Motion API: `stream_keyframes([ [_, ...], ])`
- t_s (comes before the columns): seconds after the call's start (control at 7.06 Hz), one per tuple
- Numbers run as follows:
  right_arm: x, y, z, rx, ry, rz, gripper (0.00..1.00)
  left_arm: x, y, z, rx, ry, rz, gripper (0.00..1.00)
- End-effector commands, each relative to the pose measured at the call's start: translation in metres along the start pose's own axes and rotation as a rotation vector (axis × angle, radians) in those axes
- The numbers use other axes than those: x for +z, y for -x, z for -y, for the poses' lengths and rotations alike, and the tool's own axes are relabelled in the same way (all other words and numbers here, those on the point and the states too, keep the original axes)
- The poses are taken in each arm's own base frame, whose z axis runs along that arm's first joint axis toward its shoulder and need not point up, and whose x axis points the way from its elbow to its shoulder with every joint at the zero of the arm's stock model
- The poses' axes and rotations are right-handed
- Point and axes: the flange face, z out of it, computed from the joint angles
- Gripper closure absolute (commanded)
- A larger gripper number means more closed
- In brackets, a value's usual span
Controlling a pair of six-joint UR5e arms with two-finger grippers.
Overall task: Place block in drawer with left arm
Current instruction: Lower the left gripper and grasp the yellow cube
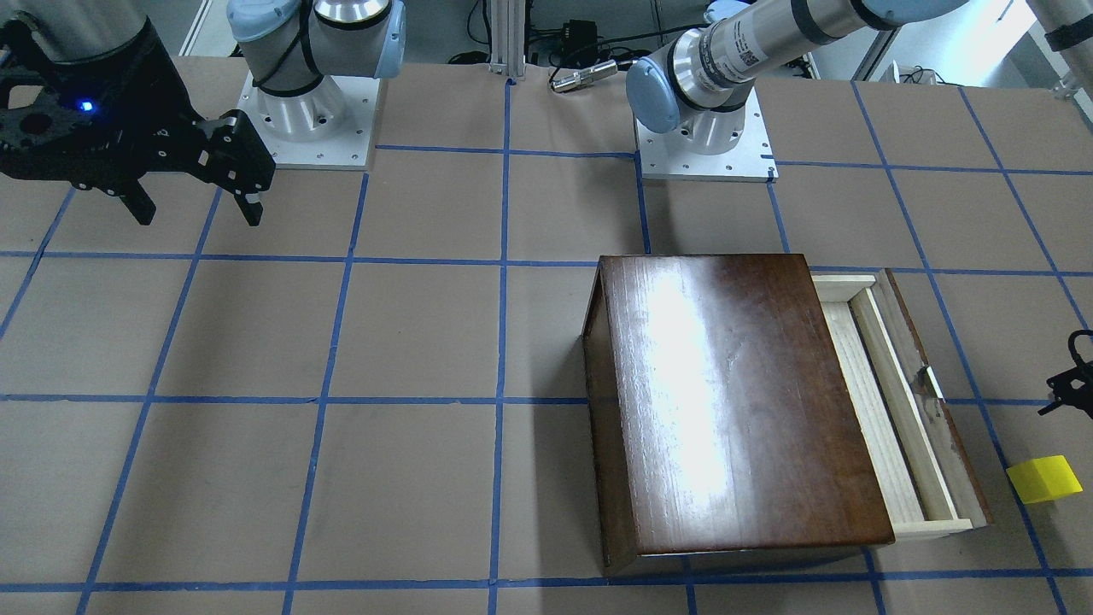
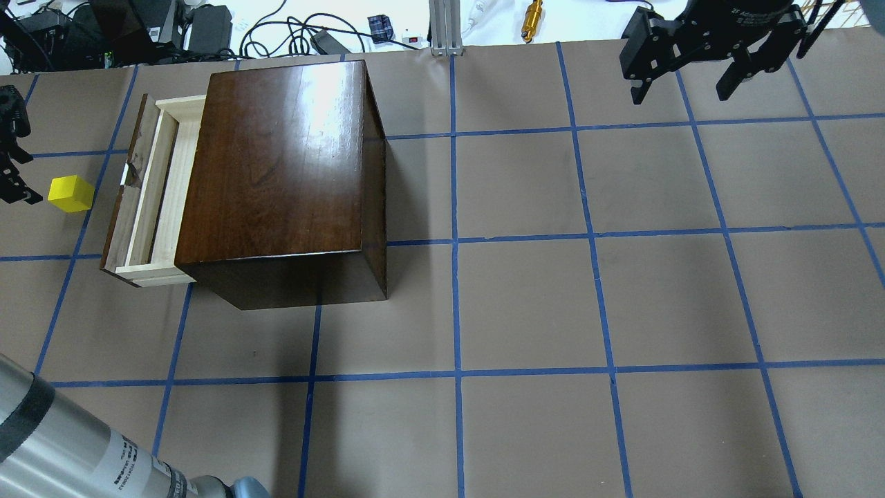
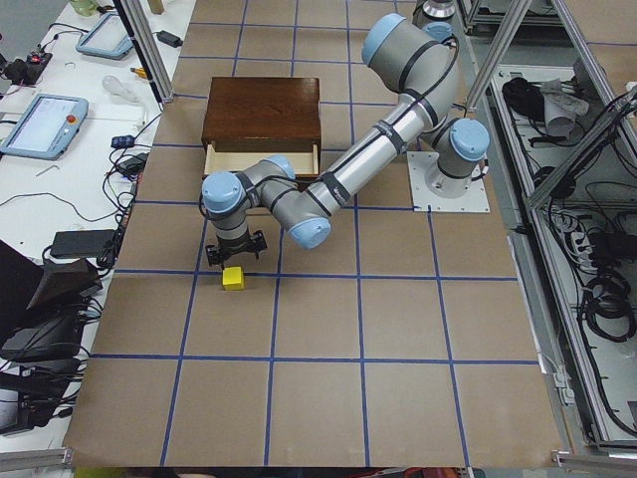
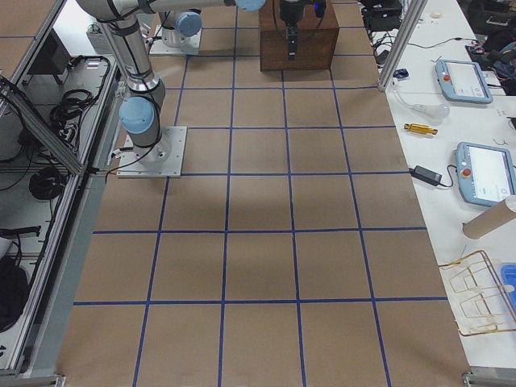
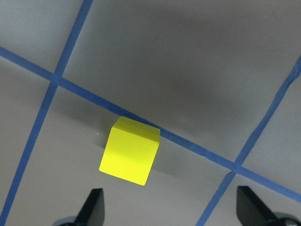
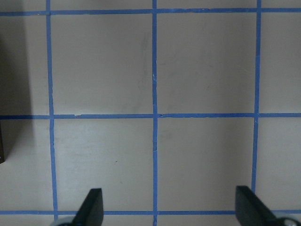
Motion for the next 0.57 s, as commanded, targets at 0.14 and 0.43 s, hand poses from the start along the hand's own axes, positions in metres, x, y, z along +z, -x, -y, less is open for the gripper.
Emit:
stream_keyframes([
  [0.14, 0.000, 0.000, 0.000, 0.001, 0.000, 0.000, 0.00, 0.034, 0.010, -0.005, 0.200, -0.003, 0.041, 0.02],
  [0.43, 0.001, -0.001, 0.000, 0.001, 0.001, -0.001, 0.00, 0.037, 0.022, -0.007, 0.201, -0.020, 0.073, 0.02],
])
